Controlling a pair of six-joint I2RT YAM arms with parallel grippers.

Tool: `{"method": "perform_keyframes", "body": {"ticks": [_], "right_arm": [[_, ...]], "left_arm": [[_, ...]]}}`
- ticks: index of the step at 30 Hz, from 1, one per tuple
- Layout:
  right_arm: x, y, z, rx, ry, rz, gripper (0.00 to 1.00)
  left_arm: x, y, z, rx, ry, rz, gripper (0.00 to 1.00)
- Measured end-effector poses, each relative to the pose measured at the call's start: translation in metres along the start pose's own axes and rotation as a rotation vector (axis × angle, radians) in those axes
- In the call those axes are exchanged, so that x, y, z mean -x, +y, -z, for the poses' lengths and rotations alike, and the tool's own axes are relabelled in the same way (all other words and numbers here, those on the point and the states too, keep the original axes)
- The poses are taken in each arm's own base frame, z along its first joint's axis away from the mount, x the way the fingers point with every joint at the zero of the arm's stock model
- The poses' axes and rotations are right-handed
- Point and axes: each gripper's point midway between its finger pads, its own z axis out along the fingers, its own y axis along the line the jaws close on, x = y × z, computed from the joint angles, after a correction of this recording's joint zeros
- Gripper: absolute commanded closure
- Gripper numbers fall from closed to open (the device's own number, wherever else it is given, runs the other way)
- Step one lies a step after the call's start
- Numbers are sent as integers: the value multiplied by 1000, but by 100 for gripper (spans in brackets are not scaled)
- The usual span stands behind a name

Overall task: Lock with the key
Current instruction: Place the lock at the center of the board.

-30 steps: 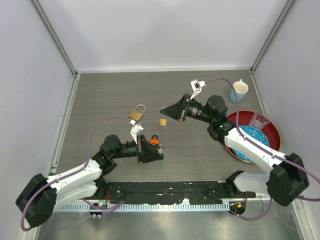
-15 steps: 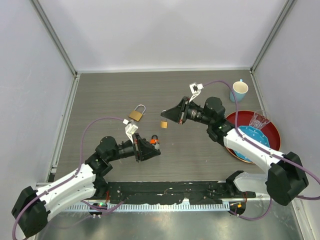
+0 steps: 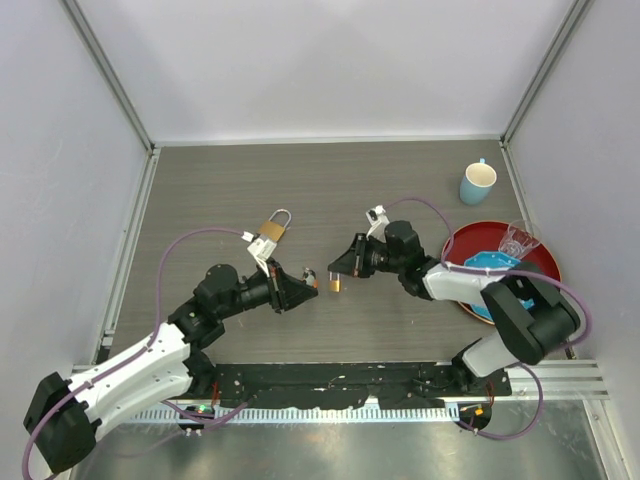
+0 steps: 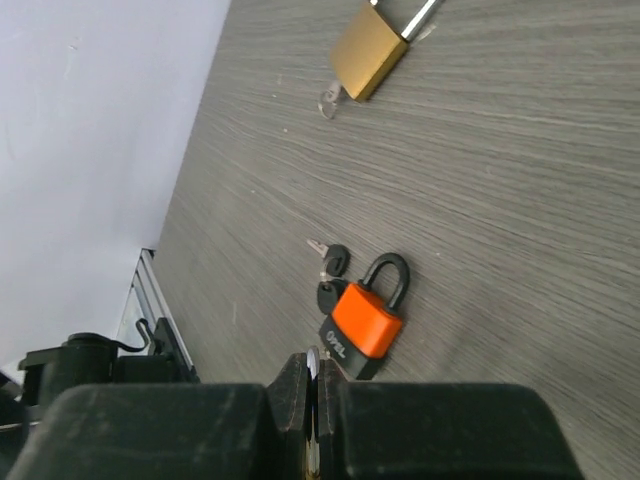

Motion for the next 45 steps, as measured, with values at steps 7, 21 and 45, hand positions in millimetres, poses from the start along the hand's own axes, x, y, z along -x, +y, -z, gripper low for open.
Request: {"method": "perform_keyframes", "body": {"ticks": [7, 21, 45], "right_arm": [[-14, -28, -19, -40, 34, -57, 98], [-14, -58, -42, -137, 72, -65, 85], [-10, -81, -39, -286, 91, -31, 57]], "left_arm": [[0, 5, -1, 34, 10, 6, 100], [-2, 9, 0, 50, 18, 10, 100], [-7, 39, -17, 204, 83, 39, 100]]}}
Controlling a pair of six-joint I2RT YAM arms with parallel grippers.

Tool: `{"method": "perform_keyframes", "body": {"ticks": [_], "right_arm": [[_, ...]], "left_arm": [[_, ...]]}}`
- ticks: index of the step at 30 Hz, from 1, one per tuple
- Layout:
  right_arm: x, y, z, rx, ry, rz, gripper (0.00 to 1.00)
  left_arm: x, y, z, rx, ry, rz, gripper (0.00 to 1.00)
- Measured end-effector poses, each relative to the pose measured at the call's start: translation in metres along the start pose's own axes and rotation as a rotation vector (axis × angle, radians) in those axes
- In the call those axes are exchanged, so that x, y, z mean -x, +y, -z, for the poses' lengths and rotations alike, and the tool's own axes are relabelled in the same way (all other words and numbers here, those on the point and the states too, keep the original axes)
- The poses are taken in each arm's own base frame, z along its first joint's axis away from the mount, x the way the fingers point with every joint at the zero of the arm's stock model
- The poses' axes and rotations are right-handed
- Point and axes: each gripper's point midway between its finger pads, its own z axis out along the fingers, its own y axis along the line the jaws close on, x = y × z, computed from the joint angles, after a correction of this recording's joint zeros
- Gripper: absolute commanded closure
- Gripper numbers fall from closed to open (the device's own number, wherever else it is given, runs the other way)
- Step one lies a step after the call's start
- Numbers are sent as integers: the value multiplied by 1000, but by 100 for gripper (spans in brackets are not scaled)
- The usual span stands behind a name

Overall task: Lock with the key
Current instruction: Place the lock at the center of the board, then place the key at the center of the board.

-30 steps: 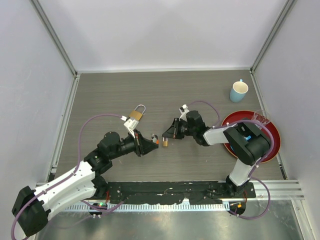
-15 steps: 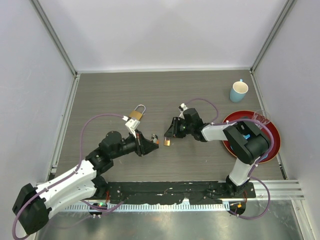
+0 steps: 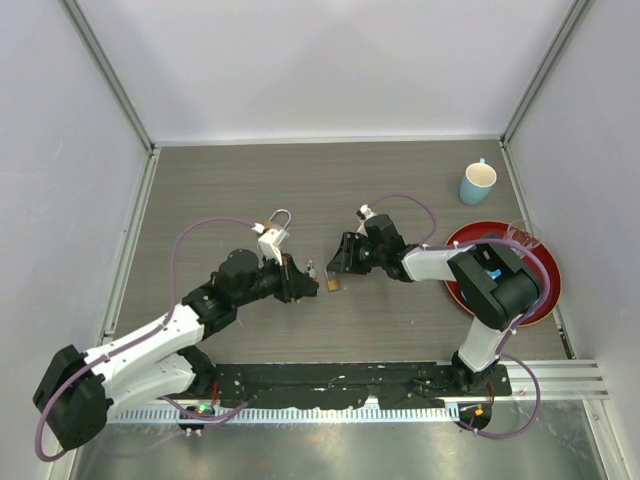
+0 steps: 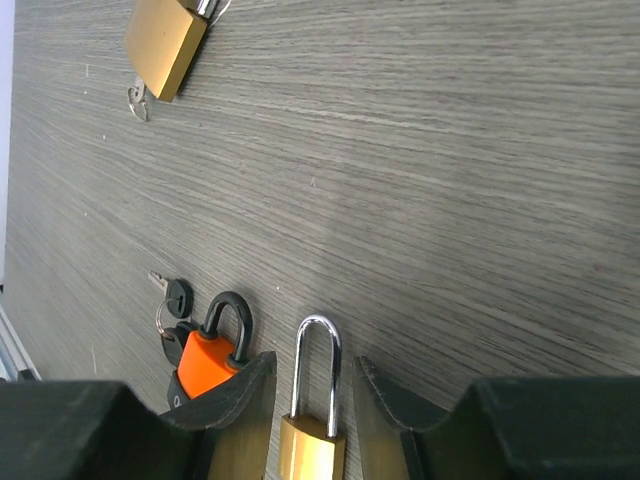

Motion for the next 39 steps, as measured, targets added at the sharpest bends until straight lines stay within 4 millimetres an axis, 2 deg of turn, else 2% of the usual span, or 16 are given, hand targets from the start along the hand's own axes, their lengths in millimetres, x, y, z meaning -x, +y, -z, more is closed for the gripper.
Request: {"method": "perform_keyframes", "body": {"ticks": [11, 17, 22, 37, 39], "right_arm": [[0, -7, 8, -54, 1, 7, 58], [-10, -5, 11, -23, 23, 4, 61], [-18, 0, 12, 23, 41, -9, 62], [-31, 3, 19, 29, 72, -30, 62], [-32, 1, 20, 19, 72, -32, 62]], "left_arm": [[-10, 32, -44, 174, 164, 41, 100], [-20, 52, -61, 269, 243, 63, 100], [-23, 62, -71, 330, 284, 72, 100], [-36, 83, -79, 430, 359, 88, 100], [-38, 84, -81, 432, 367, 90, 95]]}}
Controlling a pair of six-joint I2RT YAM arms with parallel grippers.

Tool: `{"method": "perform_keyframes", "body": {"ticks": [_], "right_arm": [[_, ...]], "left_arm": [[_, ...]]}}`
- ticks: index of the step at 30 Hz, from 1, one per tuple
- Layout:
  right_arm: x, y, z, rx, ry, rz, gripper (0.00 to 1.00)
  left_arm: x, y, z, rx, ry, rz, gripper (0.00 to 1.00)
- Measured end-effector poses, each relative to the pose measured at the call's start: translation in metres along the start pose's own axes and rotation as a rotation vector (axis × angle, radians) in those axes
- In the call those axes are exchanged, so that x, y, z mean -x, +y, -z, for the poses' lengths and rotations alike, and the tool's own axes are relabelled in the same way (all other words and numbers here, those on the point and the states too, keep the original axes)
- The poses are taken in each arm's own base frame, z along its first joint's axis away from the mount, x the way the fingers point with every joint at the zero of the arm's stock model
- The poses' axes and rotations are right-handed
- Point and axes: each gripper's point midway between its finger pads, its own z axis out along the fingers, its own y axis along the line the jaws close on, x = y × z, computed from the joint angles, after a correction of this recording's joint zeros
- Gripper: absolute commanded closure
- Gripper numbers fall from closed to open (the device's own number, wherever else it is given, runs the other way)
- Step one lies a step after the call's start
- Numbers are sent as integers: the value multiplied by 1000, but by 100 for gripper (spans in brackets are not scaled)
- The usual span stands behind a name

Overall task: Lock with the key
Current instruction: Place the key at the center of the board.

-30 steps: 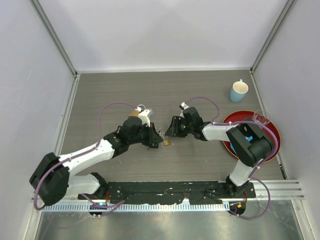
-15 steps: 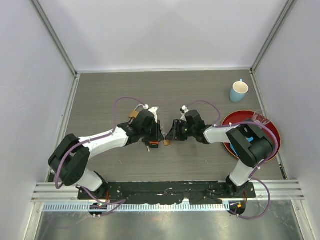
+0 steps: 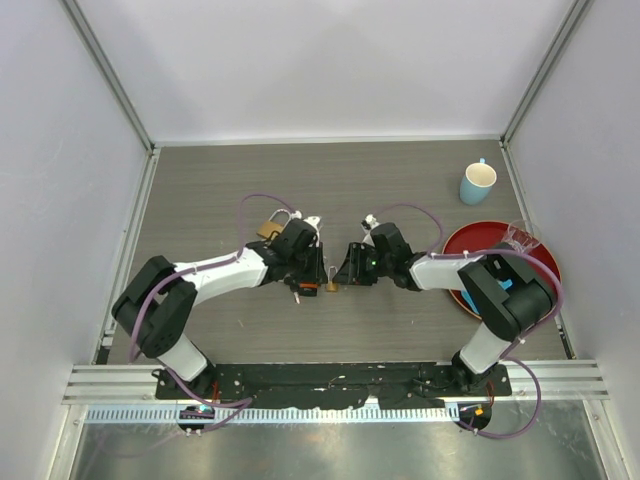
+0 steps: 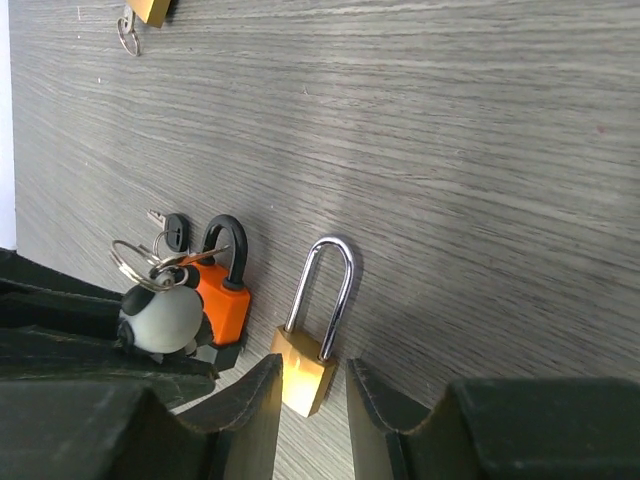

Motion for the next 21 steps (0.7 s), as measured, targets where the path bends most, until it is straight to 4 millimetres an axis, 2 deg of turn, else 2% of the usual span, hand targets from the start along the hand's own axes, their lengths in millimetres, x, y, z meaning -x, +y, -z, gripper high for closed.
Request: {"method": "perform_keyframes", "body": {"ticks": [1, 3, 4, 7, 13, 18, 21], "right_arm": [[0, -1, 1, -5, -2, -1, 62], [0, -2, 3, -17, -8, -1, 62], [0, -3, 4, -25, -9, -2, 61], [0, -5, 8, -42, -12, 0, 60], [5, -1, 16, -47, -36, 16, 60], [7, 2, 21, -46, -47, 22, 59], [8, 3, 23, -49, -49, 23, 57]], "left_arm": [[0, 0, -1, 0, 5, 0, 84], [-1, -1, -4, 1, 16, 1, 72], [0, -1, -5, 2, 19, 2, 57], [2, -2, -4, 1, 17, 0, 43], [6, -5, 1, -3, 3, 0, 34], [22, -19, 22, -51, -66, -8, 30], [32, -27, 35, -86, -116, -15, 23]]}}
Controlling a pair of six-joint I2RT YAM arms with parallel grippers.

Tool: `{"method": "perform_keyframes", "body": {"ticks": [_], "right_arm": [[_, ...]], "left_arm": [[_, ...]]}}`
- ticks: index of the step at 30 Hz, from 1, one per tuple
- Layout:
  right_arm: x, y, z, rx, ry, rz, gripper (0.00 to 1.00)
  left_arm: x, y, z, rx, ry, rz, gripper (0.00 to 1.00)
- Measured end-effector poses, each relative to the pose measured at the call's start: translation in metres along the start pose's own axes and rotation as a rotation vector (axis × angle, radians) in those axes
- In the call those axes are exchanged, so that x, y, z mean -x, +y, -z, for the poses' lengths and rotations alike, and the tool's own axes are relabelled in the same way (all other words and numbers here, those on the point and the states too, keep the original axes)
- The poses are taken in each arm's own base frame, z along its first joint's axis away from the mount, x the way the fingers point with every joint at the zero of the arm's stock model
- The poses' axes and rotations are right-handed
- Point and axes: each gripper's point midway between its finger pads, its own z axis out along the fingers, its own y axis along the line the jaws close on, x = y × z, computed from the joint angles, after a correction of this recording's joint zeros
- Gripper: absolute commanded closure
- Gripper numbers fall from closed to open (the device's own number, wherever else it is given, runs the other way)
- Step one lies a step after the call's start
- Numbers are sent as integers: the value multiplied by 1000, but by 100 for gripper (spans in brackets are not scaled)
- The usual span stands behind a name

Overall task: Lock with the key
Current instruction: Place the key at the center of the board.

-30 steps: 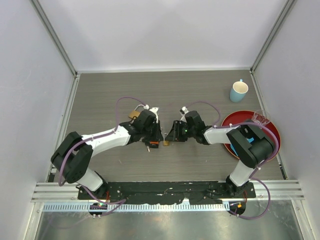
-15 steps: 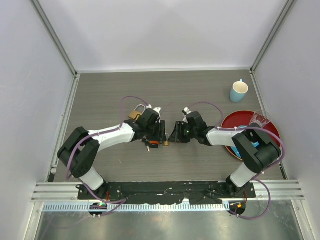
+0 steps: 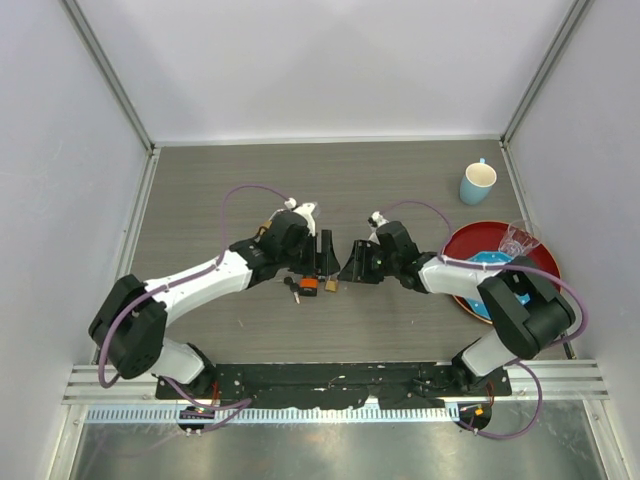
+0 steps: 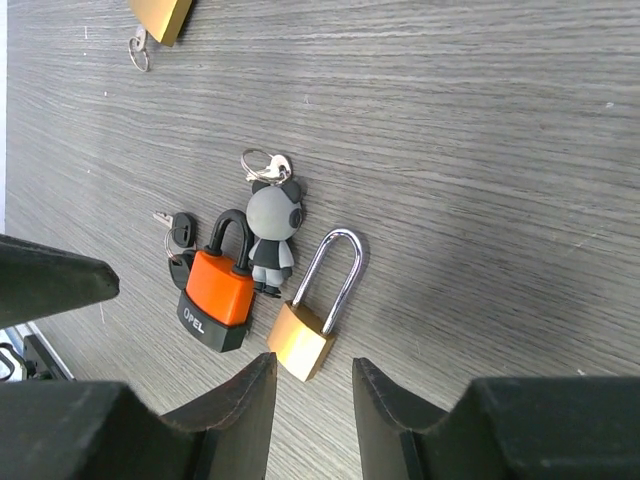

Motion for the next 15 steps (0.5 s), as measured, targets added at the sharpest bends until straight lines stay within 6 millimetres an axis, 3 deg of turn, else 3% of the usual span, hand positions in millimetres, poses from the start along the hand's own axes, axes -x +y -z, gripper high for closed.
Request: {"method": "perform_keyframes", "body": {"ticks": [7, 15], "right_arm": [[5, 5, 8, 3, -21, 12, 48], [19, 14, 19, 15, -76, 44, 37]], "left_arm": [[9, -3, 10, -21, -49, -37, 12], [23, 29, 13, 73, -67, -79, 12]]}}
